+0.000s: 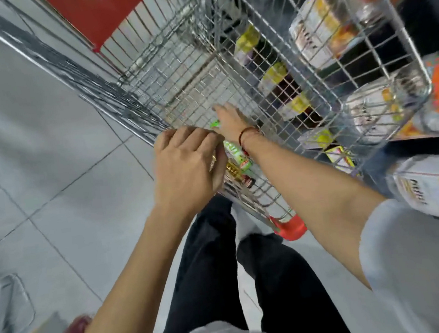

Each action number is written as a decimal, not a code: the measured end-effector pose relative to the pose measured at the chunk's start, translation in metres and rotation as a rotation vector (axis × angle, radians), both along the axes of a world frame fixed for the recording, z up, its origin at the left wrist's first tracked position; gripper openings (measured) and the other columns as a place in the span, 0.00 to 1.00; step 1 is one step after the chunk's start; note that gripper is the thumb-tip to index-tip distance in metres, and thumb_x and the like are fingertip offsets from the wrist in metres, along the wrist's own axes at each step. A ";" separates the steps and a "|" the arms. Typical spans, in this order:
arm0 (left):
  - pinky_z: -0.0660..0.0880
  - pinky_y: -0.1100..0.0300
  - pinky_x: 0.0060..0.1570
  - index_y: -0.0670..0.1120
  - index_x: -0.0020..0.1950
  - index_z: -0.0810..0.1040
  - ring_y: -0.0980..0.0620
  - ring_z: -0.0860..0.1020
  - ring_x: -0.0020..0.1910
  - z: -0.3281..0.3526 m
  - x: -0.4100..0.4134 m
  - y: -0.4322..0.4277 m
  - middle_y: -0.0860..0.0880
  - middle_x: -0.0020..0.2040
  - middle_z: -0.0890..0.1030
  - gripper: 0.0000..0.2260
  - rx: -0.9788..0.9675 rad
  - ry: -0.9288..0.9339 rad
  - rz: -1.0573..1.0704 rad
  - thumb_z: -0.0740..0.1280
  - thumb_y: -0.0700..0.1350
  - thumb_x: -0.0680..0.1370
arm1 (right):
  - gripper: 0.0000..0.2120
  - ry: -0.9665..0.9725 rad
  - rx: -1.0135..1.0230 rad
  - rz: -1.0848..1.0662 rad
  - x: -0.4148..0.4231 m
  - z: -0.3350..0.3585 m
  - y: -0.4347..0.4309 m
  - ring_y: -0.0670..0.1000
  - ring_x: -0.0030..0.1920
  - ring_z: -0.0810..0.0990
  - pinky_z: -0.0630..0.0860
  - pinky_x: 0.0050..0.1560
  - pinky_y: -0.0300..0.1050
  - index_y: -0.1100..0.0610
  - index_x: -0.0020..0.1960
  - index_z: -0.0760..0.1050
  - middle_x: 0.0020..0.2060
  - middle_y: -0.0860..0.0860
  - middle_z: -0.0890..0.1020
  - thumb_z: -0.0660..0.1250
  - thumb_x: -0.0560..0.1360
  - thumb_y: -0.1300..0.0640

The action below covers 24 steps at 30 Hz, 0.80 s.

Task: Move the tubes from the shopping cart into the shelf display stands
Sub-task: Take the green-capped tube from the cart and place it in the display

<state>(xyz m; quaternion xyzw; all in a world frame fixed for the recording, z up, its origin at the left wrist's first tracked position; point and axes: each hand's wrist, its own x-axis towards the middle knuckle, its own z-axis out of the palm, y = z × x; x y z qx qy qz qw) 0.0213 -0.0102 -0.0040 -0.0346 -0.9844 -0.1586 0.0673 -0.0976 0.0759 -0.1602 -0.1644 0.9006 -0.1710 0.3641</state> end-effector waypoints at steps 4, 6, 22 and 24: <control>0.64 0.53 0.45 0.44 0.44 0.81 0.46 0.78 0.41 -0.003 0.001 0.000 0.49 0.40 0.83 0.10 0.002 0.015 0.013 0.61 0.44 0.77 | 0.17 0.050 0.067 0.130 0.002 -0.016 -0.008 0.62 0.59 0.75 0.74 0.56 0.53 0.60 0.66 0.67 0.61 0.62 0.72 0.59 0.77 0.60; 0.64 0.53 0.45 0.44 0.44 0.81 0.46 0.77 0.41 -0.004 0.002 0.001 0.49 0.40 0.83 0.10 -0.002 0.019 0.019 0.61 0.45 0.77 | 0.14 0.064 0.077 0.118 0.006 -0.016 -0.006 0.62 0.56 0.77 0.75 0.51 0.53 0.62 0.63 0.68 0.57 0.62 0.76 0.57 0.78 0.62; 0.61 0.52 0.44 0.44 0.40 0.79 0.45 0.77 0.38 0.005 0.006 0.003 0.47 0.36 0.82 0.09 -0.064 -0.077 0.029 0.62 0.45 0.75 | 0.19 0.035 -0.029 -0.039 0.022 0.093 0.080 0.60 0.61 0.74 0.72 0.63 0.52 0.62 0.63 0.71 0.63 0.62 0.73 0.68 0.73 0.63; 0.59 0.54 0.42 0.44 0.40 0.80 0.45 0.76 0.37 0.006 0.006 0.003 0.47 0.35 0.82 0.09 -0.094 -0.095 0.020 0.62 0.46 0.74 | 0.21 0.058 -0.054 -0.099 0.030 0.111 0.090 0.60 0.62 0.73 0.70 0.62 0.48 0.60 0.66 0.70 0.65 0.60 0.71 0.67 0.74 0.64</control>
